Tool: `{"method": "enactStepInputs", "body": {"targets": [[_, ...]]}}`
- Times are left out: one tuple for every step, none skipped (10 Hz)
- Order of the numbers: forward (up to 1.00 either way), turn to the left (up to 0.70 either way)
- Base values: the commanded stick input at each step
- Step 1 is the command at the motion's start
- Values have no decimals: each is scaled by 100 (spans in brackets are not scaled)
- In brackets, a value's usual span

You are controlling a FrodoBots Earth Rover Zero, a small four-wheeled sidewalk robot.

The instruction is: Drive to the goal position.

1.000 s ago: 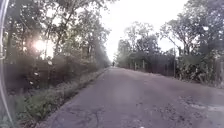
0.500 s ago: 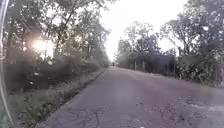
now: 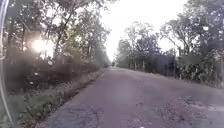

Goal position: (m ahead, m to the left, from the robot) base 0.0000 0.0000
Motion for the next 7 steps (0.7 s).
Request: {"method": "enactStepInputs", "body": {"targets": [[10, 1], [10, 1], [10, 1], [10, 1], [10, 1], [10, 1], [10, 1]]}}
